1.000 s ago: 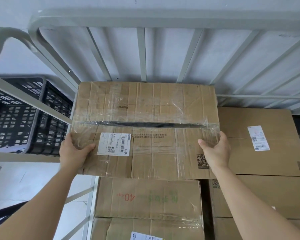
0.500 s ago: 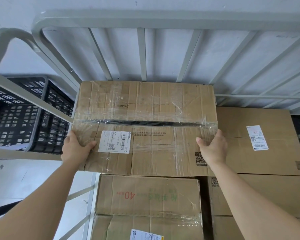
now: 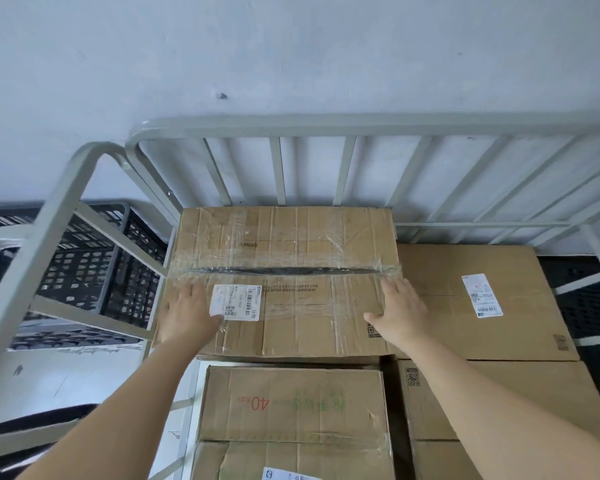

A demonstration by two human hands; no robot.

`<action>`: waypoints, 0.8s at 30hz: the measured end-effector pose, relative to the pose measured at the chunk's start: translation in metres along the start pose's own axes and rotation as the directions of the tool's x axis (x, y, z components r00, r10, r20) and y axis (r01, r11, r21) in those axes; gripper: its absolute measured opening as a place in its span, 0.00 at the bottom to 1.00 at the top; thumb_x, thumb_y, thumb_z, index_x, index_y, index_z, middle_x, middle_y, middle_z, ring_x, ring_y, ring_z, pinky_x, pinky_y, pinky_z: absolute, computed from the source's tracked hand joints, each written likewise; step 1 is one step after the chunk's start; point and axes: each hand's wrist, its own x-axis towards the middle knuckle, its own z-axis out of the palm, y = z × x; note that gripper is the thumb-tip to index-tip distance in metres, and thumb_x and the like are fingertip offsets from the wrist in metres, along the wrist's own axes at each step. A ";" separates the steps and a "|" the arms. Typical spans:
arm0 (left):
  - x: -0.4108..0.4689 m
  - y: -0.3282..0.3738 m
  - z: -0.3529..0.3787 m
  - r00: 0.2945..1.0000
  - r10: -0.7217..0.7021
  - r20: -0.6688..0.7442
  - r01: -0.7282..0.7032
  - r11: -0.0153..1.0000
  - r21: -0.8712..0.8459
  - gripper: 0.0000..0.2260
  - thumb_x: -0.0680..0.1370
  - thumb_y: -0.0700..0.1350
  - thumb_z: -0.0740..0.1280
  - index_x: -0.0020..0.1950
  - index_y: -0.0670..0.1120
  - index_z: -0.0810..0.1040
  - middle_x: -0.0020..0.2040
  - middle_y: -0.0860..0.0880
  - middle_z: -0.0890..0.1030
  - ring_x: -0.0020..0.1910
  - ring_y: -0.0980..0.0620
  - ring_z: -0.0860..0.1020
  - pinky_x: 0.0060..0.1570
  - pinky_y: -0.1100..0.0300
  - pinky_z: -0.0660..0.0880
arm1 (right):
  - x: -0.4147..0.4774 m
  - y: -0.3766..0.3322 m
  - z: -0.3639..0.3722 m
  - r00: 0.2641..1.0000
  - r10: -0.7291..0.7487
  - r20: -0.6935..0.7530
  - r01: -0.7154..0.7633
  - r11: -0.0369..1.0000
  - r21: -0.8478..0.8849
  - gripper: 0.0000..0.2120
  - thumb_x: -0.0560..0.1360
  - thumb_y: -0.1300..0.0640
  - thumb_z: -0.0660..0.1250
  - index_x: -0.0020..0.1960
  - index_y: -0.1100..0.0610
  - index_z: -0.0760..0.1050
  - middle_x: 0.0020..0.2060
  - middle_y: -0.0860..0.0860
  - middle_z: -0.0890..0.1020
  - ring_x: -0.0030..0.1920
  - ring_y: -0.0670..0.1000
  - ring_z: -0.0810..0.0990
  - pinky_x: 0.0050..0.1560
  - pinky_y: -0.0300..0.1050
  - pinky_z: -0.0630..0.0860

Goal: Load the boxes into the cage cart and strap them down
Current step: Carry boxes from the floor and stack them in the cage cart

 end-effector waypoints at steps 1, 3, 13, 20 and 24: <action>-0.009 0.004 -0.007 0.999 0.031 -0.004 -0.031 0.999 0.019 0.35 0.75 0.55 0.69 0.77 0.47 0.57 0.76 0.47 0.62 0.75 0.46 0.61 0.72 0.46 0.60 | -0.010 0.000 -0.008 1.000 -0.022 -0.012 0.022 1.000 -0.013 0.40 0.75 0.42 0.68 0.79 0.53 0.54 0.78 0.52 0.58 0.78 0.54 0.53 0.75 0.52 0.57; -0.027 0.013 -0.022 0.995 0.102 -0.018 -0.101 0.993 0.064 0.35 0.75 0.55 0.69 0.77 0.47 0.58 0.76 0.48 0.63 0.76 0.47 0.59 0.74 0.48 0.57 | -0.030 0.001 -0.025 0.998 -0.058 -0.039 0.057 0.997 -0.046 0.37 0.75 0.43 0.68 0.77 0.53 0.57 0.76 0.52 0.62 0.77 0.54 0.57 0.73 0.52 0.59; -0.135 0.067 -0.106 0.889 0.457 -0.032 -0.442 0.874 0.200 0.21 0.77 0.51 0.68 0.68 0.48 0.69 0.66 0.52 0.72 0.64 0.50 0.73 0.57 0.56 0.72 | -0.159 0.015 -0.115 0.983 -0.069 -0.168 0.050 0.992 -0.114 0.26 0.75 0.43 0.66 0.69 0.53 0.70 0.66 0.50 0.74 0.69 0.53 0.68 0.66 0.48 0.67; -0.218 0.103 -0.152 0.741 0.670 -0.050 -0.633 0.722 0.279 0.21 0.77 0.50 0.67 0.68 0.48 0.69 0.64 0.51 0.75 0.61 0.47 0.75 0.55 0.52 0.76 | -0.292 0.045 -0.149 0.955 0.080 -0.285 -0.089 0.996 -0.017 0.26 0.75 0.45 0.68 0.68 0.55 0.70 0.63 0.50 0.74 0.68 0.53 0.68 0.63 0.48 0.69; -0.278 0.134 -0.170 0.601 0.797 -0.067 -0.739 0.585 0.334 0.18 0.77 0.50 0.67 0.64 0.48 0.70 0.62 0.51 0.75 0.60 0.46 0.76 0.52 0.52 0.76 | -0.371 0.073 -0.163 0.927 0.172 -0.334 -0.182 0.983 0.002 0.27 0.75 0.44 0.67 0.70 0.54 0.69 0.65 0.51 0.74 0.67 0.54 0.69 0.64 0.49 0.69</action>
